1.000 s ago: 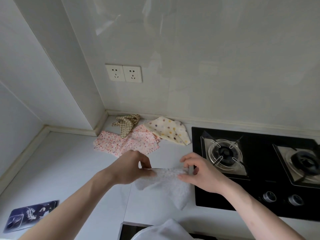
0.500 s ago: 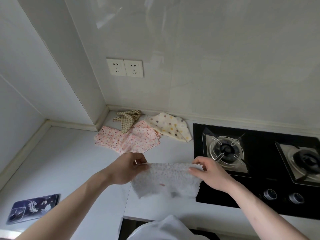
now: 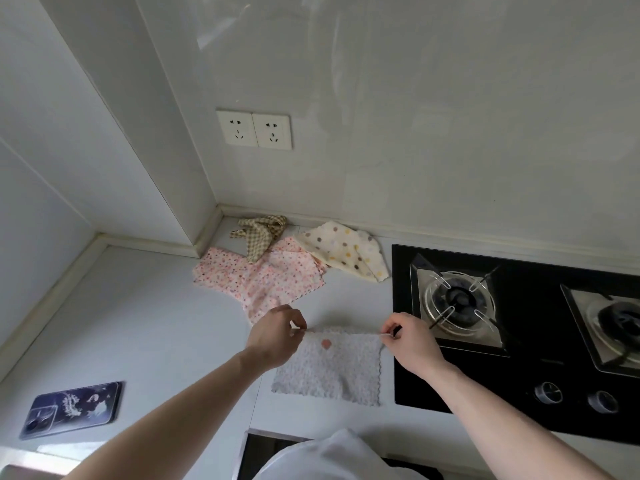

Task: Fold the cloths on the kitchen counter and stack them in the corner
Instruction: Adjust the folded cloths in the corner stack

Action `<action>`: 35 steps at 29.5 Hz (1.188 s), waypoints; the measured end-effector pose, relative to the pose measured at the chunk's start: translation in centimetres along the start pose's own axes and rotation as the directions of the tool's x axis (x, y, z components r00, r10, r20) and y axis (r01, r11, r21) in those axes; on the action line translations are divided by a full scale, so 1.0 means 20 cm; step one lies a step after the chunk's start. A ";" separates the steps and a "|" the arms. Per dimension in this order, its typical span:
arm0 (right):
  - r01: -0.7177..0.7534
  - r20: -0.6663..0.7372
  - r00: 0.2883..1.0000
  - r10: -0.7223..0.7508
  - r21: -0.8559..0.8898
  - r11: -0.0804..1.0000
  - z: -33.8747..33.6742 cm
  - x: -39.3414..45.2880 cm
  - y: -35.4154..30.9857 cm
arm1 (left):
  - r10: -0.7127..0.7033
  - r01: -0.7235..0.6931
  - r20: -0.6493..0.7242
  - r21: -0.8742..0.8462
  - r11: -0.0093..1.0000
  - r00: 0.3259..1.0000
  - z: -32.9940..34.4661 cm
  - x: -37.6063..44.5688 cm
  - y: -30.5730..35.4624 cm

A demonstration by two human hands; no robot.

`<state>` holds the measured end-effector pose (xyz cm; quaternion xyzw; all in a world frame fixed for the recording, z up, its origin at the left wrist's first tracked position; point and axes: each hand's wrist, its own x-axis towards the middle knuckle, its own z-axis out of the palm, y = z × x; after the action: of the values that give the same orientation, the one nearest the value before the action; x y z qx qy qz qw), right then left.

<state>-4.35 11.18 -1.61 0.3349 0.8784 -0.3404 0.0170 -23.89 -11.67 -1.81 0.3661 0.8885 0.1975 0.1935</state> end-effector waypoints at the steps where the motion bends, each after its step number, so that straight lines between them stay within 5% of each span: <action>1: 0.018 0.011 1.000 -0.017 -0.032 0.999 0.02 -0.01 0.01 | 0.007 -0.007 0.004 0.018 1.000 1.000 0.03 -0.02 -0.01; 10: 0.092 0.196 0.980 -0.039 -0.272 0.958 0.22 -0.19 0.09 | 0.042 -0.063 0.140 0.148 0.987 0.989 0.21 -0.20 -0.12; 20: 0.058 0.323 0.946 0.029 -0.256 0.965 0.34 -0.31 0.17 | -0.075 0.025 0.271 0.185 0.982 0.960 0.30 -0.28 -0.11; 26: -0.157 0.150 0.974 0.169 -0.091 0.983 0.36 -0.26 0.15 | 0.075 -0.132 0.295 0.175 0.976 0.952 0.36 -0.29 -0.02; 31: -0.393 0.216 0.905 0.367 0.092 0.915 0.37 -0.17 0.10 | 0.077 -0.212 0.462 0.247 0.946 0.884 0.41 -0.31 0.03; 35: -0.548 0.297 0.826 0.480 0.216 0.808 0.41 -0.15 0.13 | 0.065 -0.200 0.463 0.250 0.947 0.884 0.41 -0.34 0.03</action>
<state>-2.16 5.89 -8.63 0.5187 0.6858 -0.4847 0.1600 -15.10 -14.52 -7.04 0.4865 0.8116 -0.0122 0.3232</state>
